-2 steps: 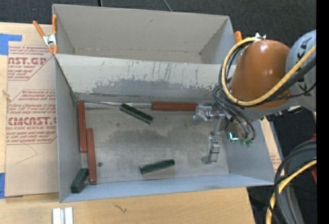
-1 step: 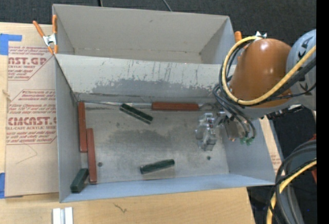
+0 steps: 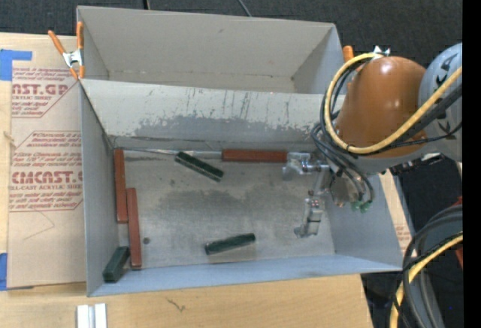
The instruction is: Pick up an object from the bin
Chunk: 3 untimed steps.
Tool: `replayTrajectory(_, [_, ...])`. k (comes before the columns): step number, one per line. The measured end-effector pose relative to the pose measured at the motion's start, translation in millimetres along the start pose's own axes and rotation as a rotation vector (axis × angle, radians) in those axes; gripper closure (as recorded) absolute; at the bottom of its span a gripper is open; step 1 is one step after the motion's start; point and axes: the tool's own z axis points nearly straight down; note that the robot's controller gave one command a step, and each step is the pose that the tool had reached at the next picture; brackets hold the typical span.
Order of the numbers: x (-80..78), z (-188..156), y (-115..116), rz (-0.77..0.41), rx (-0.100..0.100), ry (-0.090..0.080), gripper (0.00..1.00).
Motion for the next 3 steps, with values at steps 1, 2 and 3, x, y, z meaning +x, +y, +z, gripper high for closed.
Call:
replayTrajectory(1, [0.0, 0, 0, 0.000, 0.000, 0.000, 0.00])
replayTrajectory(2, [-7.7, -4, 17, -0.165, 0.001, 0.002, 0.00])
replayTrajectory(3, [-2.3, 41, 24, -0.360, 0.000, -0.007, 0.00])
